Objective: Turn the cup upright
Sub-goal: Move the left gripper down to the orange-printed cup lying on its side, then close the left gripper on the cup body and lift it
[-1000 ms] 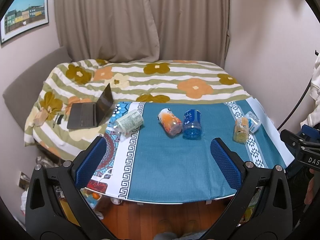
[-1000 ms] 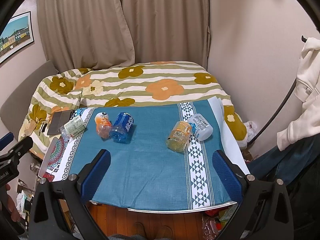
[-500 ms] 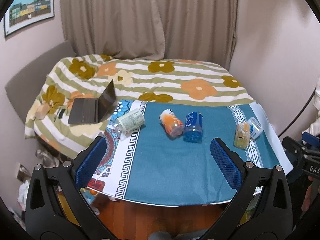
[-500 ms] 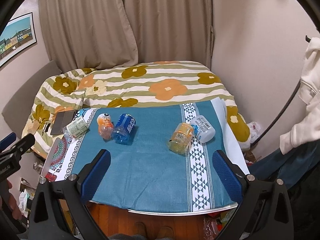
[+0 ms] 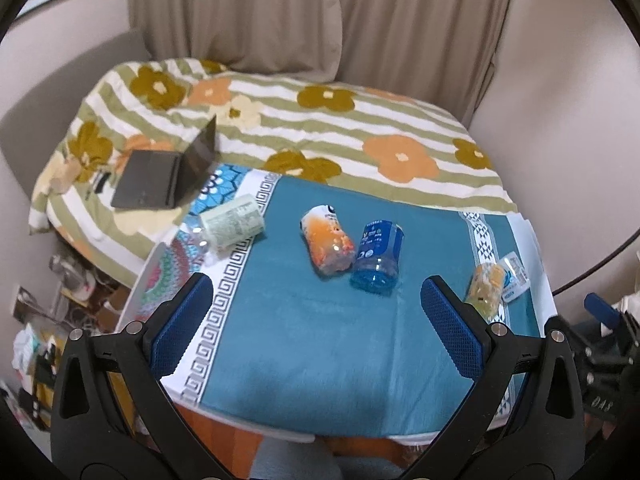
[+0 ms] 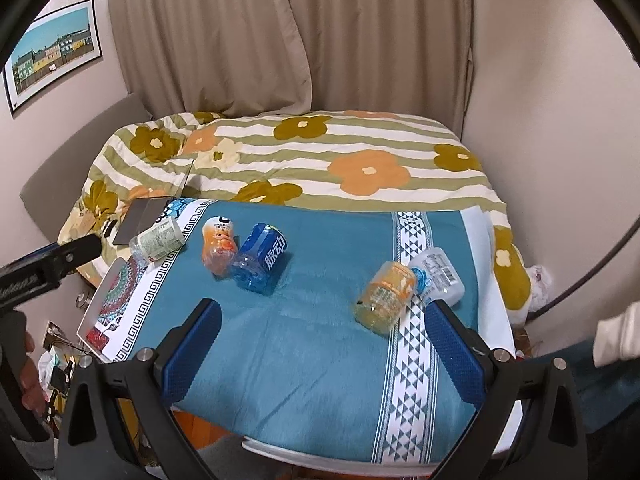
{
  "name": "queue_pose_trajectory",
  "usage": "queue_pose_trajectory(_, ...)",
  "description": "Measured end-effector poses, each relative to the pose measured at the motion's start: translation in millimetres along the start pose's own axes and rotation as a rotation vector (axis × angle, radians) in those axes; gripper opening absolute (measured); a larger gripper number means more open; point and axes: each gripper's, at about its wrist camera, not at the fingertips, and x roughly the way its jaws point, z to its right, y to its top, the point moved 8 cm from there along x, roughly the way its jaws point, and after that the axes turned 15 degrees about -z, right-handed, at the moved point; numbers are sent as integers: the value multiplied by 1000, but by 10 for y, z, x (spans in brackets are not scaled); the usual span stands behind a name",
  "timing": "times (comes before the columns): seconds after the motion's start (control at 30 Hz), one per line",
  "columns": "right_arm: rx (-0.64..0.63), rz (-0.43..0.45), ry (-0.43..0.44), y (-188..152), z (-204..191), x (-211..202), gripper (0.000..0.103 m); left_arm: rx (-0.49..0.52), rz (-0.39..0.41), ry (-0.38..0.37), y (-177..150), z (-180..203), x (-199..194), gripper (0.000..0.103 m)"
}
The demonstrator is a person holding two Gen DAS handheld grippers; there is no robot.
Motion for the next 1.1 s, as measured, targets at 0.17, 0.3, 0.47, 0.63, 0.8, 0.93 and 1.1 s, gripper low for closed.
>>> queue_pose_trajectory(0.17, 12, -33, -15, 201, 14, 278, 102, -7, -101, -45, 351, -6, 514, 103)
queue_pose_trajectory(0.3, 48, -67, -13, 370, 35, 497, 102, -29, -189, -90, 592, -10, 960, 103)
queue_pose_trajectory(0.47, 85, -106, -32, 546, 79, 753, 102, -59, -315, -148, 727, -4, 1504, 103)
queue_pose_trajectory(0.63, 124, -146, -49, 633, 116, 977, 102, -86, -398, -174, 774, -28, 1885, 103)
queue_pose_trajectory(0.8, 150, -196, -53, 654, 123, 1182, 102, -103, -466, -192, 793, -27, 2209, 100)
queue_pose_trajectory(0.93, 163, -221, -58, 658, 115, 1305, 102, -112, -503, -204, 782, -24, 2369, 93)
queue_pose_trajectory(1.1, 177, -241, -67, 666, 114, 1407, 102, -111, -545, -222, 706, -9, 2480, 91)
